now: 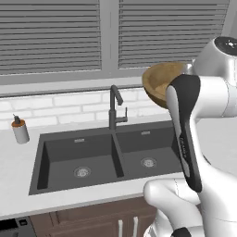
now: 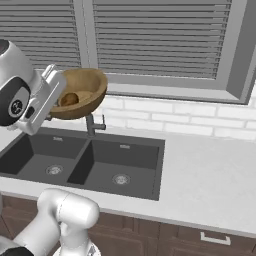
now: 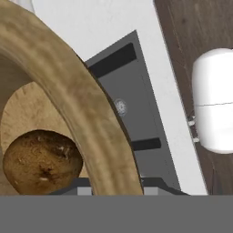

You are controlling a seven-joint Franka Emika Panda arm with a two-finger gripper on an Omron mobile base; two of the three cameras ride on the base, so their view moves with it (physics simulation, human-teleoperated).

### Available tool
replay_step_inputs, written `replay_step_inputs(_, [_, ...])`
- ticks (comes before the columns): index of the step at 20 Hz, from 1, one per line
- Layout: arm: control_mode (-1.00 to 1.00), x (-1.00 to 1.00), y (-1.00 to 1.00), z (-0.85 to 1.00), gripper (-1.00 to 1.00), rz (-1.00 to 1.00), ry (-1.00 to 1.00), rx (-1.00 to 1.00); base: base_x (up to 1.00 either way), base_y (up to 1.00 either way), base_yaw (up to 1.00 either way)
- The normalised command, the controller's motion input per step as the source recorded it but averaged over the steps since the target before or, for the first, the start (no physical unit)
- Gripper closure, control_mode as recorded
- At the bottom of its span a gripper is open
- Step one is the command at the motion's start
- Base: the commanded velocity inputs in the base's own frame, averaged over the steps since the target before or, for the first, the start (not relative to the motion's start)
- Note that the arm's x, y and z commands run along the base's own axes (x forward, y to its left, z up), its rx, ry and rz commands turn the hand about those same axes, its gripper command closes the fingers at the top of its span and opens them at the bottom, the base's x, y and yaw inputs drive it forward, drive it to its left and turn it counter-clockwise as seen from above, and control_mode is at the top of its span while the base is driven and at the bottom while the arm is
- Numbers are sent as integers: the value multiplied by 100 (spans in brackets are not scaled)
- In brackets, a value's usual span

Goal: Pick the mushroom from the sink and place it in the bowl. Then pick the bowl and place it in the microwave. Then close the microwave door and press the start button.

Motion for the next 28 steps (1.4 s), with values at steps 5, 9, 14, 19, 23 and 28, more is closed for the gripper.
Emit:
replay_step_inputs(5, [100, 0, 0, 0, 100, 0, 0, 0, -66, 0, 0])
replay_step_inputs(9, [100, 0, 0, 0, 100, 0, 0, 0, -56, -4, 0])
replay_step_inputs(14, [100, 0, 0, 0, 100, 0, 0, 0, -4, -8, -54])
replay_step_inputs(19, [100, 0, 0, 0, 100, 0, 0, 0, -7, -17, -73])
replay_step_inputs(23, [100, 0, 0, 0, 100, 0, 0, 0, -13, -34, -72])
replay_step_inputs(28, [100, 0, 0, 0, 100, 0, 0, 0, -19, -43, -71])
